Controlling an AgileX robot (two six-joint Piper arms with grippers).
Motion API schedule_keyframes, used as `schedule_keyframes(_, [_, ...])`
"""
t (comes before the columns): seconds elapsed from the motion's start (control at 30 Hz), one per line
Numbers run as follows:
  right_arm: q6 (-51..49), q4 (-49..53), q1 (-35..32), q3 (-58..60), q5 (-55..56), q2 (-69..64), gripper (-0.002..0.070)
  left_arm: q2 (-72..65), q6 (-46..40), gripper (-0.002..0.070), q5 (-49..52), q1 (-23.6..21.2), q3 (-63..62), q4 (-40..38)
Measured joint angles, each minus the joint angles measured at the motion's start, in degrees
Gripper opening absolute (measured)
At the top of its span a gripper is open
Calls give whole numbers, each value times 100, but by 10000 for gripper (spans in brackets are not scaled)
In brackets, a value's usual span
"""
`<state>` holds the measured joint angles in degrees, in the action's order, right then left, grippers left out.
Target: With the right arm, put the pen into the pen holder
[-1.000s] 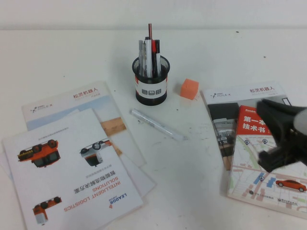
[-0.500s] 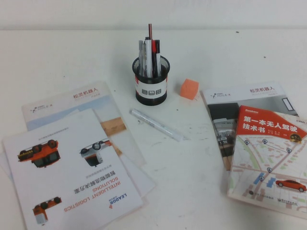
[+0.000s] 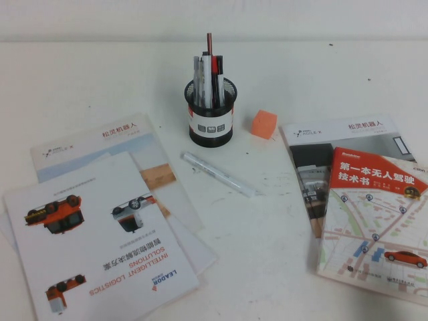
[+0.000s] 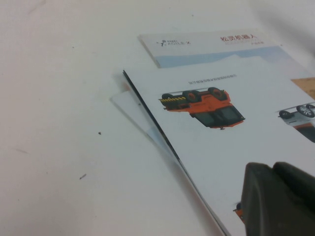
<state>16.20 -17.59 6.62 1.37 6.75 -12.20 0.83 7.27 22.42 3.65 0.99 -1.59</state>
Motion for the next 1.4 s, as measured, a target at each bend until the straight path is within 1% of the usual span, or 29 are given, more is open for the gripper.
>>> schedule_keyframes(0.23, [0,-57,0,9,-1911,991,-19,0,0,-3,0,0,0,0])
schedule_keyframes(0.33, [0,194,0,9,-2283,1251,-19,0,0,-3,0,0,0,0])
schedule_keyframes(0.47, [-97,535,-169,9,-2450,1266,-19,0,0,-3,0,0,0,0])
schedule_keyframes(0.7, [-277,584,-938,9,-2588,1266,-19,0,0,-3,0,0,0,0])
schedule_keyframes(0.77, [-277,608,-1056,12,-2588,1266,-19,0,0,-3,0,0,0,0])
schedule_keyframes(1.4, [-277,620,-1082,12,-2599,1266,-20,0,0,-3,0,0,0,0])
